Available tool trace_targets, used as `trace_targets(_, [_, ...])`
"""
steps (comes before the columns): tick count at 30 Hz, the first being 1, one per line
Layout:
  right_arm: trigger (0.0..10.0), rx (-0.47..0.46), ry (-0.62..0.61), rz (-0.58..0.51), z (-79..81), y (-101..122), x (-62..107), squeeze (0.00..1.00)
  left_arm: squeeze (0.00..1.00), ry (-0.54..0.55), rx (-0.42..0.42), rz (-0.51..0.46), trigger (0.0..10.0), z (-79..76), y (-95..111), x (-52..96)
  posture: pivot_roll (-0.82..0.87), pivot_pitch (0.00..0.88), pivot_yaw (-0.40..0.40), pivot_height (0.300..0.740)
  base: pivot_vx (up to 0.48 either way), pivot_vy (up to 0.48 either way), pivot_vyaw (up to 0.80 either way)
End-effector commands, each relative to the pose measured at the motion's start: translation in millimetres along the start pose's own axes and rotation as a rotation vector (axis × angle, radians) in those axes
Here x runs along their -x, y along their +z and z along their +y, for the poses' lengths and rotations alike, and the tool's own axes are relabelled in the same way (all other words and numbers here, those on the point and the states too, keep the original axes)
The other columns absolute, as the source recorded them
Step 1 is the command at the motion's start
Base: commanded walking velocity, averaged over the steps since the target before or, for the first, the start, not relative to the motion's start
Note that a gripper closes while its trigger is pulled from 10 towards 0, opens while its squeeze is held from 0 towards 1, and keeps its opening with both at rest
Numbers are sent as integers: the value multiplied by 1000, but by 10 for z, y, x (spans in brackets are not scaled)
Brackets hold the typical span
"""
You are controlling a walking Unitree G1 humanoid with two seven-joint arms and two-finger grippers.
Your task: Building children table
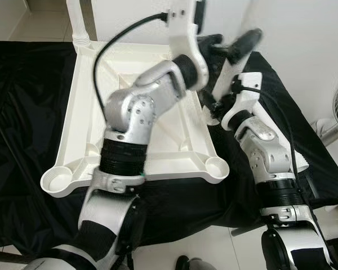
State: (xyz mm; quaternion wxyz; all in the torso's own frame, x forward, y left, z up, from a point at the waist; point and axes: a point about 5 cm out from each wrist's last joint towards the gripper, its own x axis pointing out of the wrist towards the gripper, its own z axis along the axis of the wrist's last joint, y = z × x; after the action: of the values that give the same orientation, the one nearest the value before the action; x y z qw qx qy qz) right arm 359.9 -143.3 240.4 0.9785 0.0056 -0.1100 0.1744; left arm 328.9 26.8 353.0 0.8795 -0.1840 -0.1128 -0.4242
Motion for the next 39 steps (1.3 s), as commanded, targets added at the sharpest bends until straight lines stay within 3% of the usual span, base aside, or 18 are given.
trace_targets(1, [10000, -17, -15, 1, -17, -9, 31, 0, 0, 4, -14, 4, 10000, 2, 30, -11, 70, 139, -40, 740, 0, 0, 0])
trace_targets(4, [10000, -11, -75, -9, -49, -21, 74, 0, 0, 109, -110, 14, 10000, 241, 49, 157, 72, 134, -39, 740, 0, 0, 0])
trace_targets(6, [10000, -11, -75, -9, -49, -21, 74, 0, 0, 109, -110, 14, 10000, 241, 49, 157, 72, 134, -39, 740, 0, 0, 0])
trace_targets(7, [10000, -11, -93, -21, -52, -21, 105, 0, 0, 150, -176, 27, 10000, 329, -31, 260, 77, 131, -41, 740, 0, 0, 0])
trace_targets(10, [10000, 12, -88, -61, -18, -5, 149, 0, 0, 163, -297, 65, 10000, 386, -171, 385, 78, 129, -42, 740, 0, 0, 0])
trace_targets(12, [10000, 26, -84, -73, -6, 2, 159, 0, 0, 153, -307, 77, 10000, 384, -216, 413, 78, 129, -42, 740, 0, 0, 0])
trace_targets(16, [10000, 31, -82, -113, 77, 4, 233, 0, 0, 70, -378, 144, 10000, 299, -506, 598, 83, 132, -43, 740, 0, 0, 0])
trace_targets(21, [10000, 20, -81, -120, 104, -6, 263, 0, 0, 18, -421, 197, 10000, 258, -657, 680, 84, 138, -45, 740, 0, 0, 0])
trace_targets(22, [10000, 8, -99, -117, 94, -26, 290, 0, 0, -66, -432, 260, 10000, 189, -865, 794, 84, 145, -47, 740, 0, 0, 0])
trace_targets(30, [10000, 3, -136, -118, 35, -39, 320, 0, 0, -191, -383, 341, 10000, 84, -1076, 946, 85, 156, -44, 740, 0, 0, 0])
trace_targets(33, [10000, 5, -152, -118, 11, -47, 335, 0, 0, -230, -410, 384, 10000, 72, -1140, 1015, 87, 160, -39, 740, 0, 0, 0])
trace_targets(35, [10000, 8, -172, -113, -21, -65, 360, 0, 0, -286, -488, 436, 10000, 57, -1224, 1101, 87, 160, -39, 740, 0, 0, 0])
trace_targets(39, [10000, 7, -198, -104, -62, -93, 400, 0, 0, -343, -518, 488, 10000, 41, -1307, 1195, 86, 161, -36, 740, 0, 0, 0])
